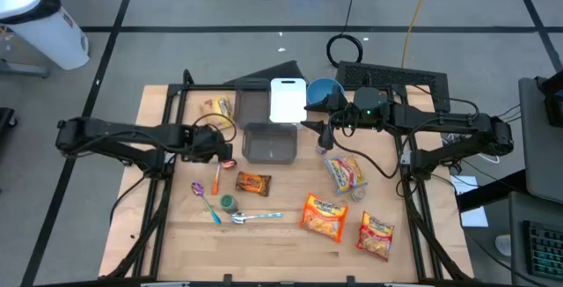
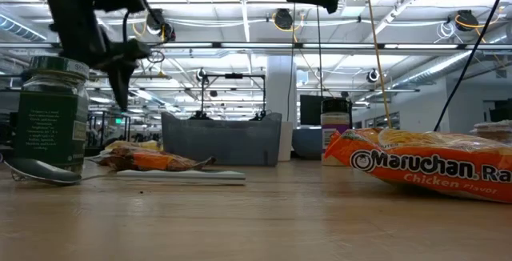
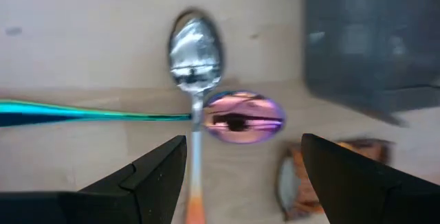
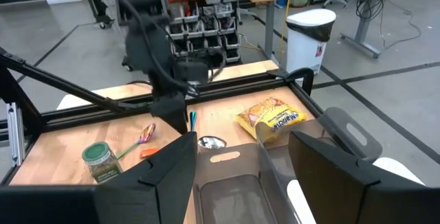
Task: Pick & Place Food Item
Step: Put the orange spoon into the bottom black bin
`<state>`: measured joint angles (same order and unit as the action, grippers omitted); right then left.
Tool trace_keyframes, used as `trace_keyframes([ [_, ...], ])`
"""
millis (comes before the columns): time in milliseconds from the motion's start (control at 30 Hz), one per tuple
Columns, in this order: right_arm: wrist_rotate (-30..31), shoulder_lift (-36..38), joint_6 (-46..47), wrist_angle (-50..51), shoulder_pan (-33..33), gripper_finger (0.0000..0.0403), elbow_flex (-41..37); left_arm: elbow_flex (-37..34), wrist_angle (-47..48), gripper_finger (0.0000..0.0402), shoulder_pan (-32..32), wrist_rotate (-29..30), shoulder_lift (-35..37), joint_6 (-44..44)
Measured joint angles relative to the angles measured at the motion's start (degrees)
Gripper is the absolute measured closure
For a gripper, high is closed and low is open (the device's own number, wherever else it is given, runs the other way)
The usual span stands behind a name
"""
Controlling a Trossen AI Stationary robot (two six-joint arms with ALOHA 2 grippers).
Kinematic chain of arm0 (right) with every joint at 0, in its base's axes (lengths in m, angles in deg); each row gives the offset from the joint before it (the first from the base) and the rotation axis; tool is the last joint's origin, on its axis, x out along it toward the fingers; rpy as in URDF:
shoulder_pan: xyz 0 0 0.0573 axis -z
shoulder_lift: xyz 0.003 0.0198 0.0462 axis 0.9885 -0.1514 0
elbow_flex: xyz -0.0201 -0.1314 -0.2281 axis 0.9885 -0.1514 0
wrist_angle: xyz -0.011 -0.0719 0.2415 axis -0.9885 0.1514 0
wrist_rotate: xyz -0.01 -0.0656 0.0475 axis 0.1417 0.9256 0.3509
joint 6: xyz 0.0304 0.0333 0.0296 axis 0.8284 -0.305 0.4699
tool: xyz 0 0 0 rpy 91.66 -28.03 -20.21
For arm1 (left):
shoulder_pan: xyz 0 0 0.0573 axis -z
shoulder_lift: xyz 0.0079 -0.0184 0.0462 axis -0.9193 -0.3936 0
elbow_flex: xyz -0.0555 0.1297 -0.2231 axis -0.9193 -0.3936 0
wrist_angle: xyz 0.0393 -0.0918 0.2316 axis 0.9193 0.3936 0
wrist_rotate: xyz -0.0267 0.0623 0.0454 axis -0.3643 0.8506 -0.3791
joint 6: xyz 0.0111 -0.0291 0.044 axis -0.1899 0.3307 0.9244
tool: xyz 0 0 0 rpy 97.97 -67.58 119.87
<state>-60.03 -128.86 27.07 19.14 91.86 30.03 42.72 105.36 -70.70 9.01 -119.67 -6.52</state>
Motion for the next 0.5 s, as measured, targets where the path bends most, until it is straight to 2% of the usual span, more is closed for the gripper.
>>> trace_keyframes([
  [233, 0.0, 0.0, 0.0, 0.0, 0.0, 0.0183, 0.0, -6.9, -9.1, 0.0105, -0.1, -1.3, 0.1, -1.9],
  [500, 0.0, 0.0, 0.0, 0.0, 0.8, 0.0184, 0.0, -8.0, -10.2, 0.0105, -3.1, -0.2, -2.2, 2.1],
])
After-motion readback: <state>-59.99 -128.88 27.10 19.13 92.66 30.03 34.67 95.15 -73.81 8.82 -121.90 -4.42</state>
